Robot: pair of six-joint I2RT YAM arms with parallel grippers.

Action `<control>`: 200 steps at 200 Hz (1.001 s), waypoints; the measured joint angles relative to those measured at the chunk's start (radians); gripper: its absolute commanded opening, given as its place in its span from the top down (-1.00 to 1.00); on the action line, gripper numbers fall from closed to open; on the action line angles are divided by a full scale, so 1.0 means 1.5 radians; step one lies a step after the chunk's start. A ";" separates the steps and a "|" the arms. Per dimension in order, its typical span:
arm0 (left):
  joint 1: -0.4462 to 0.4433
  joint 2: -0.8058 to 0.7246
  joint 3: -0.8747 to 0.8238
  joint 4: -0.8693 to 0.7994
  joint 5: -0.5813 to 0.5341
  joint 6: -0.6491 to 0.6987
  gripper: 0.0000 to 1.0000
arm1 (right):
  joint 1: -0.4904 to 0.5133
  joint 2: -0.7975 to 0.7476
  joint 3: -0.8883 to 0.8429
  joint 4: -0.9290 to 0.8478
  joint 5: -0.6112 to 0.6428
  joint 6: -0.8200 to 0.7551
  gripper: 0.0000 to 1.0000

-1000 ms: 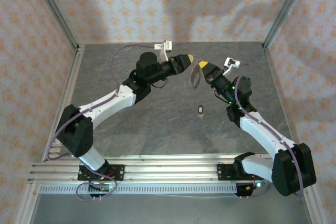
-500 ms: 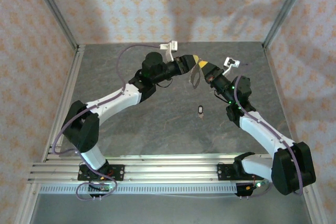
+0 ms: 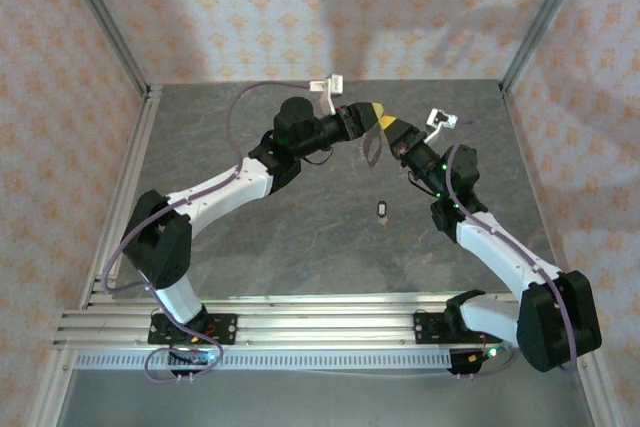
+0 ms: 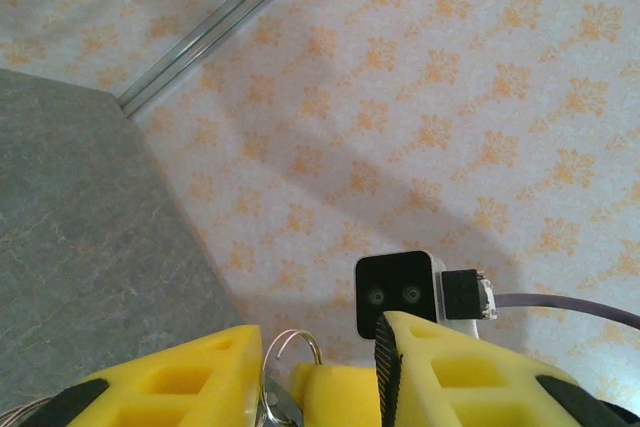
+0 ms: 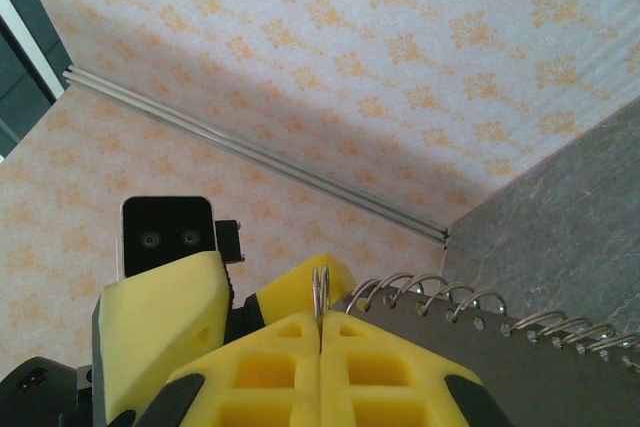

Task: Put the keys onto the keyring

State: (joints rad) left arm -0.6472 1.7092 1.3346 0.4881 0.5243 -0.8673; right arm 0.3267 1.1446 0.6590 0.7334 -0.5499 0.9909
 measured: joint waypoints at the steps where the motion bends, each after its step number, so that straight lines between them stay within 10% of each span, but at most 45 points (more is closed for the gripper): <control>1: -0.001 0.000 0.000 0.000 0.000 0.000 0.29 | 0.000 0.000 0.000 0.000 0.000 0.000 1.00; 166: -0.001 0.003 -0.009 0.001 0.016 0.006 0.56 | 0.000 0.000 0.000 -0.004 0.000 -0.011 1.00; 200: 0.000 0.003 -0.009 -0.009 0.015 0.024 0.98 | 0.000 -0.001 0.000 -0.005 -0.002 -0.013 1.00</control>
State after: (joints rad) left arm -0.6476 1.7142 1.3209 0.4747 0.5465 -0.8307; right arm 0.3264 1.1435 0.6590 0.7265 -0.5529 0.9718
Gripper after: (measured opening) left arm 0.090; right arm 0.043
